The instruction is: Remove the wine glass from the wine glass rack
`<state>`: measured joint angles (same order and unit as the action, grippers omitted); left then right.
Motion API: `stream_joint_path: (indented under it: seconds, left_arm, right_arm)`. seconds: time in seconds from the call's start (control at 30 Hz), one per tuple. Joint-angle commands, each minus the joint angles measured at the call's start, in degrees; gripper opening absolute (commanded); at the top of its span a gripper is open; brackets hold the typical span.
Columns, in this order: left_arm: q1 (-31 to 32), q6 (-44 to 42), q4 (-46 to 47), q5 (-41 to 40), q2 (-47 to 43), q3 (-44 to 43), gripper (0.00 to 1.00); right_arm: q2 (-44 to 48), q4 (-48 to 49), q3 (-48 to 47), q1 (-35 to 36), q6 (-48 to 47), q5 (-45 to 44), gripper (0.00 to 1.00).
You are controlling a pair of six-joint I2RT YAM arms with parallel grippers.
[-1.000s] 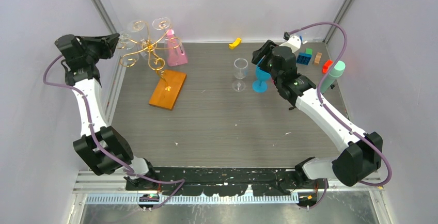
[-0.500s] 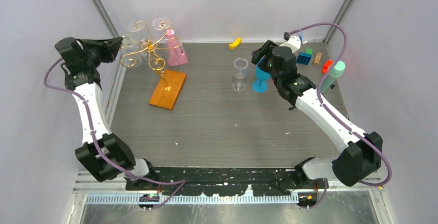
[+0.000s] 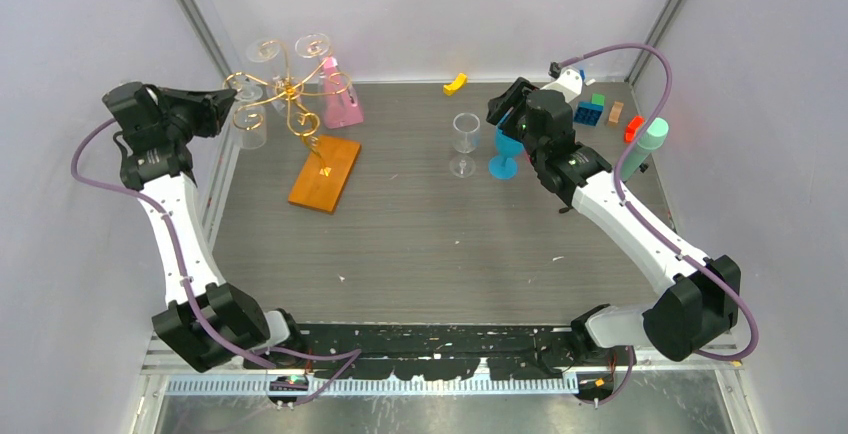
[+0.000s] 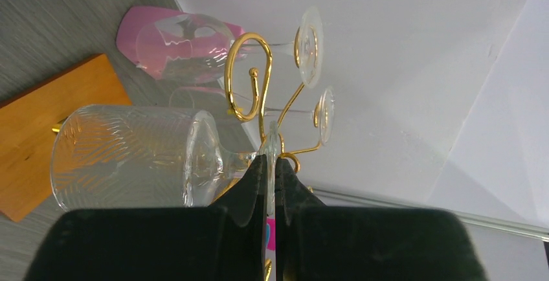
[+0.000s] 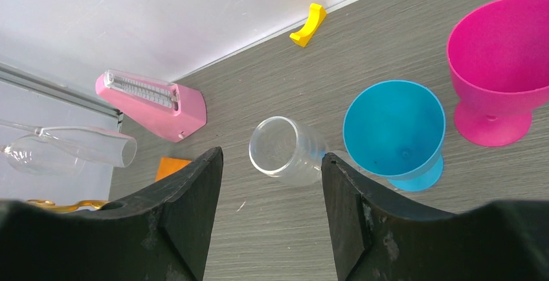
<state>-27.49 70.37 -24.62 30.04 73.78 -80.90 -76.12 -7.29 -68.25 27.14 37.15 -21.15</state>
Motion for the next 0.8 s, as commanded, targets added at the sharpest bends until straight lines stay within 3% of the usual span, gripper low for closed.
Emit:
stream_joint_path:
  seconds: [0.0, 0.5, 0.77]
  left_arm:
    - [-0.09, -3.99, -1.81, -0.80, -3.48, -4.87, 0.00]
    - [-0.11, -14.83, -14.32, -10.29, -2.84, -17.11, 0.00]
    - [-0.07, -15.62, -15.39, -10.19, -2.96, -19.80, 0.00]
  right_arm:
    - [1.54, 2.72, -1.42, -0.25, -0.89, -0.75, 0.63]
    - [2.09, 2.77, -0.76, -0.31, -0.16, -0.35, 0.63]
    - [1.79, 2.80, -0.92, -0.31, -0.06, -0.35, 0.63]
